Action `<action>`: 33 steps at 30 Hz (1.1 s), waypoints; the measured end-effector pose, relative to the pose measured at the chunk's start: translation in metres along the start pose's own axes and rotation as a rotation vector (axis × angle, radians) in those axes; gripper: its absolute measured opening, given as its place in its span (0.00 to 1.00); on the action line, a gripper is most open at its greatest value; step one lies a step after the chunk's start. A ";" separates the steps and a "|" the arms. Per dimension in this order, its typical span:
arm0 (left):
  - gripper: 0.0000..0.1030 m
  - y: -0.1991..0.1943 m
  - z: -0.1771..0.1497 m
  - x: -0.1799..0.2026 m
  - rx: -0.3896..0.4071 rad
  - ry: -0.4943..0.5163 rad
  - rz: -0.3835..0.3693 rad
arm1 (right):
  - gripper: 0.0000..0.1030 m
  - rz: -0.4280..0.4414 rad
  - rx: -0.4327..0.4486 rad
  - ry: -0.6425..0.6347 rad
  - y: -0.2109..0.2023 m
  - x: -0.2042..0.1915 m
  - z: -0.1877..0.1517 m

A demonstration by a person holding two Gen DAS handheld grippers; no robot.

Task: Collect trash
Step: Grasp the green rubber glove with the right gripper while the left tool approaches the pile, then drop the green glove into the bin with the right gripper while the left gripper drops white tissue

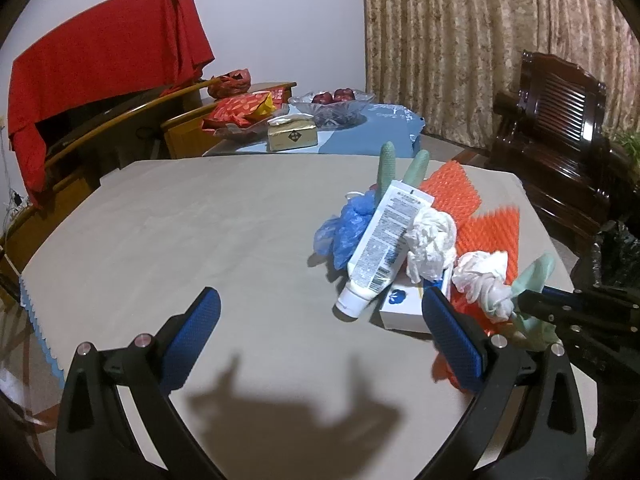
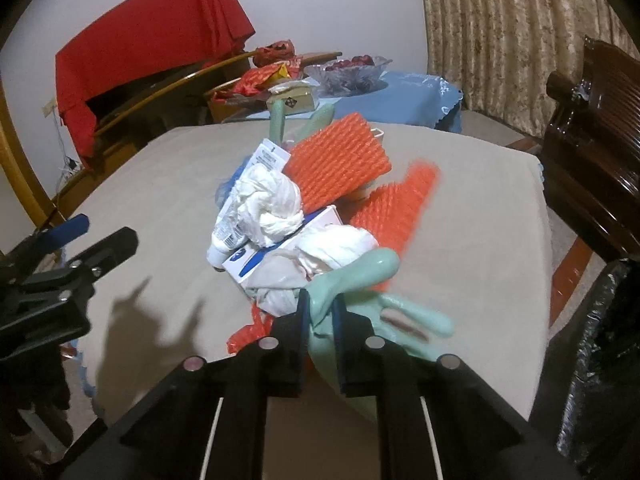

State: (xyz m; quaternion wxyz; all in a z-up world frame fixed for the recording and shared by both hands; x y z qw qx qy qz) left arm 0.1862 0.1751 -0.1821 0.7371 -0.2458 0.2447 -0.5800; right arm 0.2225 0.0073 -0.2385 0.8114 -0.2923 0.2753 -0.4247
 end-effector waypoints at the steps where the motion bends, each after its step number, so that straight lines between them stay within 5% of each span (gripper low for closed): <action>1: 0.95 -0.001 -0.001 0.003 0.000 0.001 -0.003 | 0.09 0.000 0.008 -0.003 -0.006 -0.001 -0.001; 12: 0.91 -0.009 -0.010 0.040 -0.001 0.044 -0.067 | 0.09 -0.056 0.057 0.045 -0.057 0.022 -0.008; 21: 0.77 0.003 -0.028 0.086 -0.028 0.094 -0.149 | 0.09 -0.119 0.048 0.107 -0.065 0.057 -0.029; 33: 0.76 0.038 0.003 0.134 -0.007 0.113 -0.188 | 0.09 -0.154 0.078 0.129 -0.061 0.083 -0.014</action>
Point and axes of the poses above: each gripper's, at about its wrist camera, not at the fingertips, and y roughly the way its jaws point, x to its right, z to its top, the point moved 9 cm from there along y, roughly the way its jaws point, and after that the axes turned 2 degrees about -x, right-handed, at the moved point
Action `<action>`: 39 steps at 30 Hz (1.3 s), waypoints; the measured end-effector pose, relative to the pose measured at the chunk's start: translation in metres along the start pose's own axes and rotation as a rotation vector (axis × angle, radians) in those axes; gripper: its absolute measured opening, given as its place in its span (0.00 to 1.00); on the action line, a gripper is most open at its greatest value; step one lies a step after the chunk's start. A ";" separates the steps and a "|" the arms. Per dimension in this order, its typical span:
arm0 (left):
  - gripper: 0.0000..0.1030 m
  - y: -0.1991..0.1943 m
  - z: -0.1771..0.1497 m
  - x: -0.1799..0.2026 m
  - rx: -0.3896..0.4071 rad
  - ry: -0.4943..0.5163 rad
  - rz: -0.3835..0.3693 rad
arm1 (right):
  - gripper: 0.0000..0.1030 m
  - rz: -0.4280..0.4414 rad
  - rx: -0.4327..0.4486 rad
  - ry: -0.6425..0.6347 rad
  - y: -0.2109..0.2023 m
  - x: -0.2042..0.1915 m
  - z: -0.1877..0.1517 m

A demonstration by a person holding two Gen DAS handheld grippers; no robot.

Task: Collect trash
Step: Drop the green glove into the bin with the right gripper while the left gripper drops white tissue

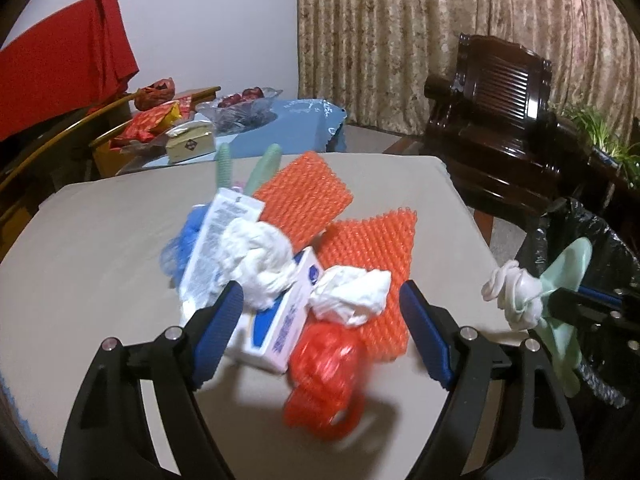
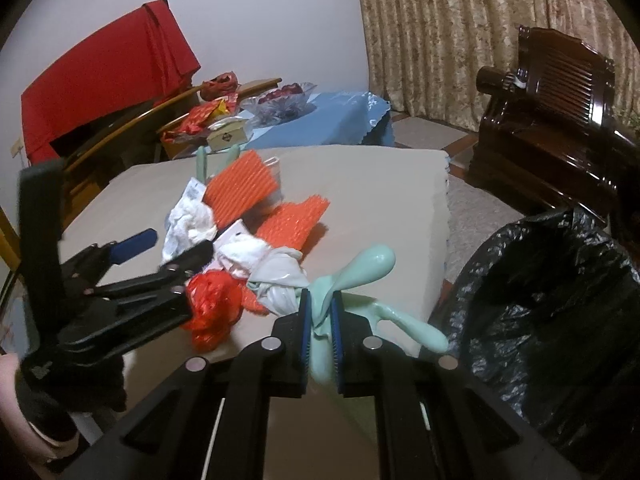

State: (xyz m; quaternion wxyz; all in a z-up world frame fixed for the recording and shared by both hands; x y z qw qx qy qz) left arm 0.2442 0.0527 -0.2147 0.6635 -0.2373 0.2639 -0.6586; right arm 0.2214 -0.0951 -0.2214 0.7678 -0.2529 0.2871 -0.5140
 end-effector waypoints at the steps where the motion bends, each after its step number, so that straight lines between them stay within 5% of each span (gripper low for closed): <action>1: 0.76 0.006 0.001 0.002 -0.005 0.004 0.002 | 0.09 0.000 0.001 0.003 0.001 0.002 0.002; 6: 0.69 0.035 -0.003 0.009 -0.055 0.023 0.015 | 0.09 0.002 0.002 0.016 0.005 0.010 0.006; 10: 0.45 0.051 -0.013 0.017 -0.094 0.044 -0.009 | 0.09 0.004 0.003 0.022 0.006 0.013 0.007; 14: 0.36 0.047 -0.014 0.021 -0.062 0.075 0.010 | 0.09 0.007 0.004 0.024 0.005 0.013 0.007; 29: 0.33 -0.046 0.024 0.023 0.106 0.032 -0.049 | 0.09 -0.013 0.114 0.022 -0.052 0.016 0.031; 39: 0.33 -0.080 0.041 0.092 0.137 0.097 -0.196 | 0.09 -0.140 0.158 0.087 -0.107 0.071 0.021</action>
Point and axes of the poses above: each gripper's, at about its wrist camera, not at the fingertips, and y roughly the way its jaws point, x to its right, z to its top, the point moved 9 cm from there along y, roughly the way its jaws point, and after that the axes turned 2 degrees about -x, right-handed, at the moved point
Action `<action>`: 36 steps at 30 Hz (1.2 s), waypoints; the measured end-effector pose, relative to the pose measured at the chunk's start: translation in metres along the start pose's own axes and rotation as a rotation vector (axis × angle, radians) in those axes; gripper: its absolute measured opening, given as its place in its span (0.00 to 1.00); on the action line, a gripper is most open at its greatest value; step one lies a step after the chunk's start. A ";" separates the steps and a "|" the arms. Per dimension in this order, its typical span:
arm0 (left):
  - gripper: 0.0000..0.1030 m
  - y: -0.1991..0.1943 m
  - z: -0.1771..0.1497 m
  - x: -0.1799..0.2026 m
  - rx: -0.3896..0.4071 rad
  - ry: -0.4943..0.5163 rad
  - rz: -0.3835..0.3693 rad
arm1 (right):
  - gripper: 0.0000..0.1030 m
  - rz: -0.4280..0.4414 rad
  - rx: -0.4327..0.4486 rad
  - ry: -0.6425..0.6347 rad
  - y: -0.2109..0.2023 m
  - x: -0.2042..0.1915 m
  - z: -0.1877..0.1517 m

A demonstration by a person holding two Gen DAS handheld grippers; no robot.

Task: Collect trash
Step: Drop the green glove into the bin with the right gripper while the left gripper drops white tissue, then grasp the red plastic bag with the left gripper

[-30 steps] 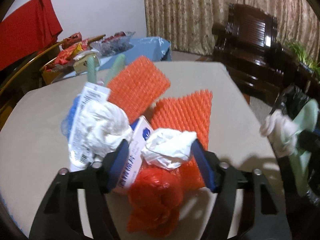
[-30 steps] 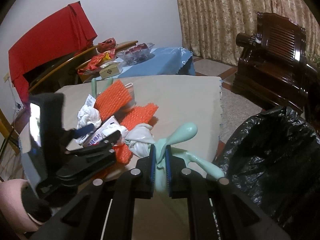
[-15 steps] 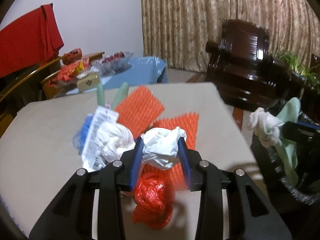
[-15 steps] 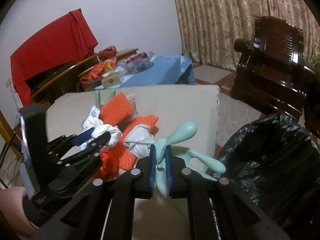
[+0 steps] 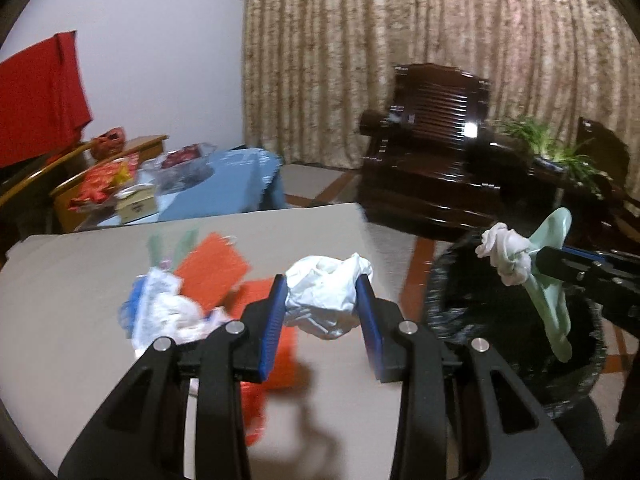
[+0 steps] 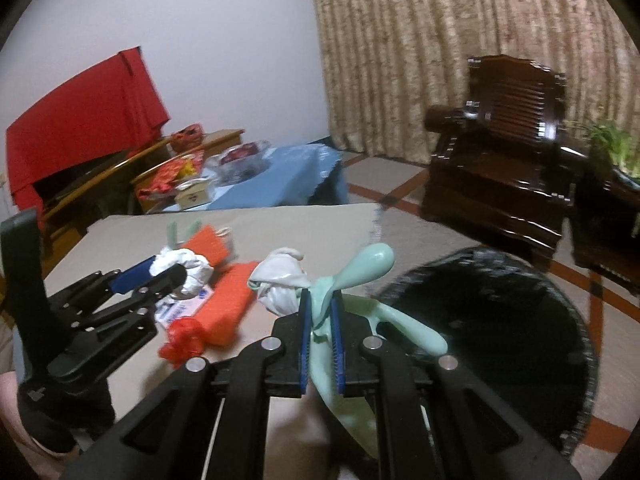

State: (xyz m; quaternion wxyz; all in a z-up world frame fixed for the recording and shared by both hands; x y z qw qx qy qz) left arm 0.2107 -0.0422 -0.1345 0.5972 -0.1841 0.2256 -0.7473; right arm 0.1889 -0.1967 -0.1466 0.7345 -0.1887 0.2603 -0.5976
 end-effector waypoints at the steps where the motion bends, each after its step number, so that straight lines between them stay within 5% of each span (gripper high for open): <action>1: 0.33 0.001 0.001 0.009 -0.002 0.004 -0.021 | 0.09 -0.015 0.000 0.010 -0.002 0.009 -0.001; 15: 0.36 0.042 -0.002 0.154 -0.078 0.084 -0.317 | 0.13 -0.231 -0.039 0.143 -0.019 0.132 -0.039; 19: 0.55 0.050 -0.008 0.177 -0.103 0.104 -0.378 | 0.23 -0.276 -0.057 0.172 -0.022 0.151 -0.050; 22: 0.63 0.051 -0.011 0.177 -0.103 0.114 -0.368 | 0.39 -0.293 -0.046 0.183 -0.027 0.157 -0.052; 27: 0.77 0.043 -0.007 0.149 -0.076 0.103 -0.287 | 0.83 -0.320 0.005 0.186 -0.034 0.153 -0.042; 29: 0.83 0.036 -0.005 0.129 -0.060 0.093 -0.237 | 0.94 -0.322 0.029 0.187 -0.035 0.147 -0.037; 36: 0.87 0.009 -0.008 0.041 -0.031 0.036 -0.053 | 0.95 -0.195 0.057 0.141 -0.018 0.085 -0.018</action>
Point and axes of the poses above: each gripper's, at about its wrist camera, not at the fingertips, and y roughly the way its jaws point, x to its right, z to its top, the point moved 9 cm from there along y, roughly the way its jaws point, and after that the axes turned 2 degrees about -x, right-handed, at the moved point
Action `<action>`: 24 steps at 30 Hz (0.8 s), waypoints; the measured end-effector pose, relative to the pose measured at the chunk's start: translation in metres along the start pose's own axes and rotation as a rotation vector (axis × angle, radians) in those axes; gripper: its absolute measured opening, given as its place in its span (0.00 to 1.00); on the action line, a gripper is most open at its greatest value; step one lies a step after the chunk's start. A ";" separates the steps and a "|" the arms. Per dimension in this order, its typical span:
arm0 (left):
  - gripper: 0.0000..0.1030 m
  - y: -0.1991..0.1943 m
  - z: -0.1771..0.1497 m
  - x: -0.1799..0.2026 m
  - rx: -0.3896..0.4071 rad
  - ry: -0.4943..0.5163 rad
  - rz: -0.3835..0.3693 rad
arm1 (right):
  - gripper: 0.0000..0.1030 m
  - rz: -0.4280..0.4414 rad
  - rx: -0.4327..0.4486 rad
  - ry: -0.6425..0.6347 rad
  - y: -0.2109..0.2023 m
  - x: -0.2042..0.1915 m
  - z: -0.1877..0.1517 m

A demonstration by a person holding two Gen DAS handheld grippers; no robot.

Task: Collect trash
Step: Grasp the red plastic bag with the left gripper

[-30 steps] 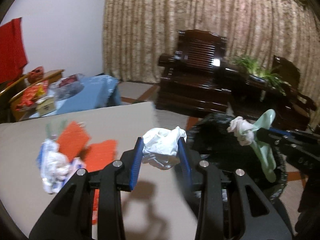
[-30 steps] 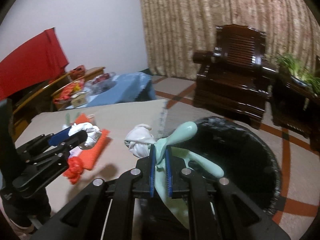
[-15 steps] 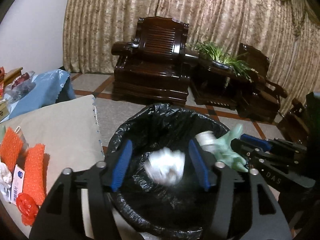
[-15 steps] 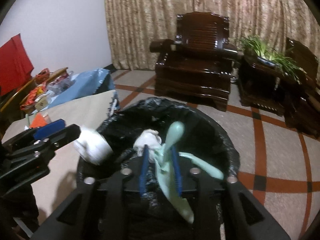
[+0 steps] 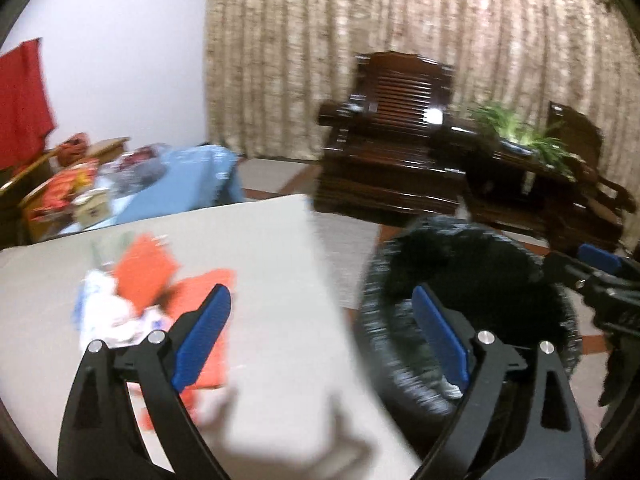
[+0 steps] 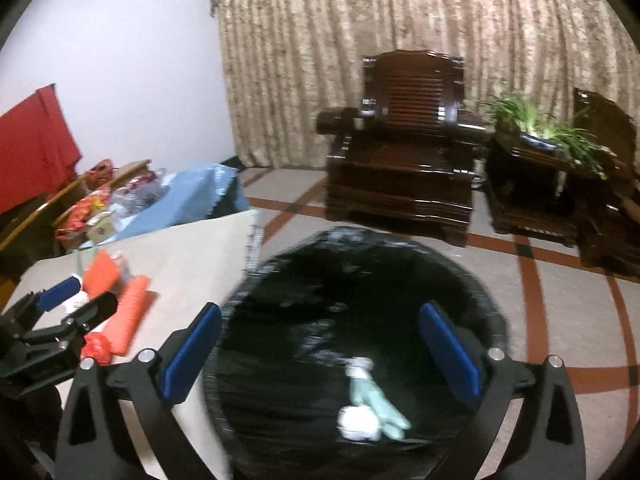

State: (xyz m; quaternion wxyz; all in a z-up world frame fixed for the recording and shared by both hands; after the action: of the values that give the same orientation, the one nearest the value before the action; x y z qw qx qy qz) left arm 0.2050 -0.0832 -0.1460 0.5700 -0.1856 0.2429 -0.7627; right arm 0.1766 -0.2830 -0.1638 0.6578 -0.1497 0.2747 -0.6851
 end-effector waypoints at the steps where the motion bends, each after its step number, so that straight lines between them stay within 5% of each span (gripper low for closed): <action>1: 0.87 -0.005 -0.001 -0.014 0.002 -0.009 0.027 | 0.95 0.015 0.000 -0.012 0.000 -0.008 -0.002; 12: 0.87 -0.033 -0.048 -0.140 -0.050 -0.114 0.280 | 0.94 0.198 -0.030 -0.136 0.019 -0.120 -0.023; 24: 0.75 -0.006 -0.092 -0.151 -0.111 -0.146 0.283 | 0.94 0.253 -0.075 -0.219 0.049 -0.172 -0.045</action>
State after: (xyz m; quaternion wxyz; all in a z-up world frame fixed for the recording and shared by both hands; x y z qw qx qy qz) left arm 0.1909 0.0782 -0.2184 0.6766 -0.2356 0.2661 -0.6449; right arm 0.2072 -0.1054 -0.2011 0.7589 -0.2124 0.2434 -0.5655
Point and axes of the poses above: each gripper's, at about its wrist camera, not at the fingertips, and y roughly the way its jaws point, x to its right, z to its top, the point moved 9 cm from there along y, roughly the way its jaws point, and after that the axes turned 2 degrees about -x, right-handed, at the moved point
